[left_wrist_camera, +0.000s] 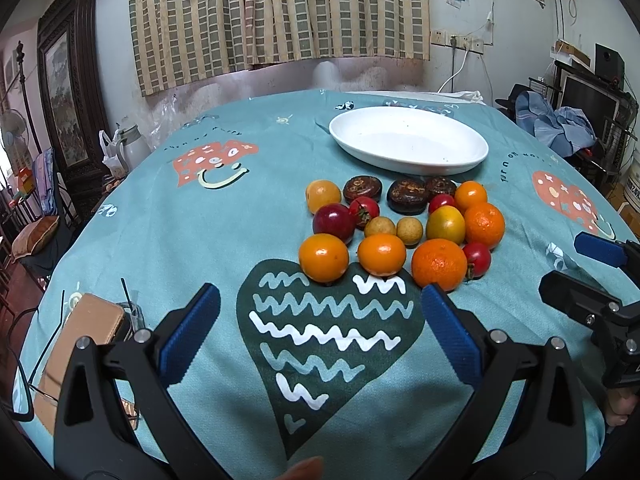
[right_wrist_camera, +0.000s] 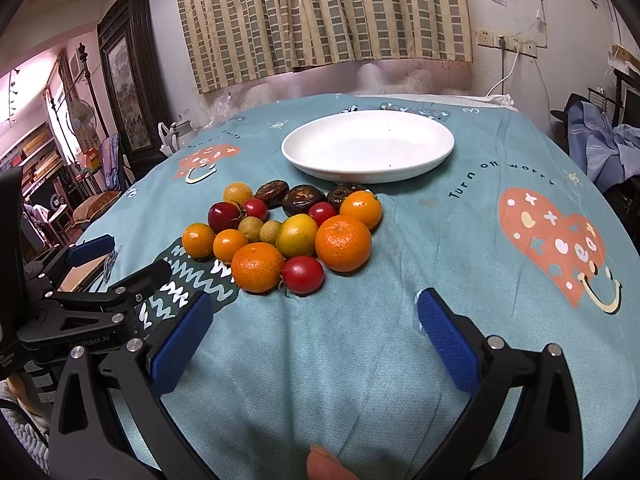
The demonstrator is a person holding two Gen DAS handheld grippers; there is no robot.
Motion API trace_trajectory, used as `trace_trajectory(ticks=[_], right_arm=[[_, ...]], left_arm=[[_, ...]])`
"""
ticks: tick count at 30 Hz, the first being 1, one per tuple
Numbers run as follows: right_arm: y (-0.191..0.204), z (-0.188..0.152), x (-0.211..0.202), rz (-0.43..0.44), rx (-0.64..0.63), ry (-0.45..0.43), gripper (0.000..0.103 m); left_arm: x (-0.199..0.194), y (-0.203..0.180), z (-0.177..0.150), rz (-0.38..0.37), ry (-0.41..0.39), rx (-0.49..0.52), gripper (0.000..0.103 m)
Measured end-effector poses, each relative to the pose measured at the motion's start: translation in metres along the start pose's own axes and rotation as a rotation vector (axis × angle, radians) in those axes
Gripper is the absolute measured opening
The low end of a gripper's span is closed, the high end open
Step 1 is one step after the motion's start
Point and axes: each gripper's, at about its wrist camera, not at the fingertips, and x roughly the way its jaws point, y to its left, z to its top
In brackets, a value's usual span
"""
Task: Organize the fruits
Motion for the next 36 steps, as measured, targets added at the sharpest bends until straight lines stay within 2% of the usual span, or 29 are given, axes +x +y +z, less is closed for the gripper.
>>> trace_trajectory(ticks=[36], right_arm=[[0.0018,-0.0004,-0.0042,0.010,-0.012,-0.023,0.102]], left_arm=[[0.0029,-0.0056,-0.0008,-0.009,0.006,0.010,0.101]])
